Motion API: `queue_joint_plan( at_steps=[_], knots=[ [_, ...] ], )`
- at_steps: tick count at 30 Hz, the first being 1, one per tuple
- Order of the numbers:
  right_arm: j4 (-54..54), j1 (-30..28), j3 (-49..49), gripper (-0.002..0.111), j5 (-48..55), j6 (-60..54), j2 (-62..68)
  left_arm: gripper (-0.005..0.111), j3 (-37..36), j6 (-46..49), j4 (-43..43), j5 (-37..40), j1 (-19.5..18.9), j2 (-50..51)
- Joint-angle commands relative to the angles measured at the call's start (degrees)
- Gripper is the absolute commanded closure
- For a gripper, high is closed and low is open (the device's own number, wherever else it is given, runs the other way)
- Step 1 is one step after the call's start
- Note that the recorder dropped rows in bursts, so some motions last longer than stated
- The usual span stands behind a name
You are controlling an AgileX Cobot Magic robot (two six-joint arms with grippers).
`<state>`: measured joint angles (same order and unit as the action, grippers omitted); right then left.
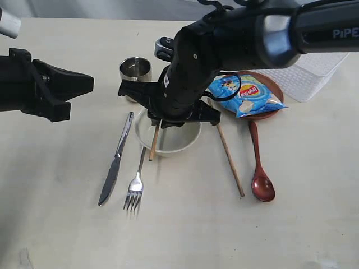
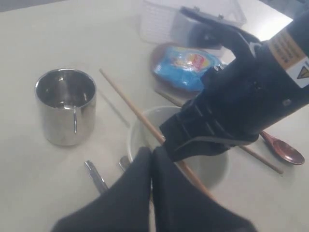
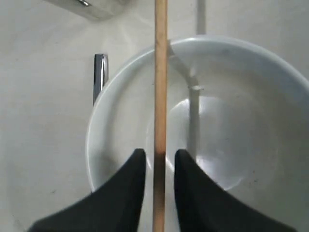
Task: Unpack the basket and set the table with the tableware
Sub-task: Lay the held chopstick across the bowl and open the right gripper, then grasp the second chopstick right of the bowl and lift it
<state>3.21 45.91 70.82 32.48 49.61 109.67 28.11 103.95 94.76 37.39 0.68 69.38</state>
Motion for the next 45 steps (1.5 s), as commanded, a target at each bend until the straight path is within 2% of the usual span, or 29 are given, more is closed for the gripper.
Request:
queue_joint_plan(
  at_steps=[1,9,15,20,21,22,25,27,31,45],
  knots=[
    [-0.8,0.2,0.2,0.066,-0.1,-0.1,0.3,0.107,-0.3,0.3,0.0,0.3,-0.1,0.0],
    [-2.1,0.2,0.2,0.065,0.1,-0.1,-3.2,0.107,-0.3,0.3,0.0,0.3,-0.1,0.0],
    [-3.7,0.2,0.2,0.065,3.3,-3.6,-12.1,0.107,-0.3,0.3,0.0,0.3,-0.1,0.0],
    [-10.6,0.2,0.2,0.065,12.4,-4.8,-21.5,0.107,-0.3,0.3,0.0,0.3,-0.1,0.0],
    [-12.1,0.2,0.2,0.065,15.6,-5.0,-22.9,0.107,-0.3,0.3,0.0,0.3,-0.1,0.0],
    [-15.6,0.2,-0.3,0.065,23.1,-5.1,-25.7,0.107,-0.3,0.3,0.0,0.3,-0.1,0.0],
    [-17.6,0.2,-6.8,0.065,28.9,-6.1,-30.3,0.107,-0.3,0.3,0.0,0.3,-0.1,0.0],
    [-17.6,0.2,-16.0,0.065,23.2,-6.4,-31.9,0.107,-0.3,0.3,0.0,0.3,-0.1,0.0],
    [-17.7,0.2,-34.1,0.065,-3.2,-8.1,-28.4,0.107,-0.3,0.3,0.0,0.3,-0.1,0.0],
    [-21.7,-0.7,-27.4,0.065,-2.9,-6.9,-12.0,0.107,-0.3,0.3,0.0,0.3,-0.1,0.0]
  ],
)
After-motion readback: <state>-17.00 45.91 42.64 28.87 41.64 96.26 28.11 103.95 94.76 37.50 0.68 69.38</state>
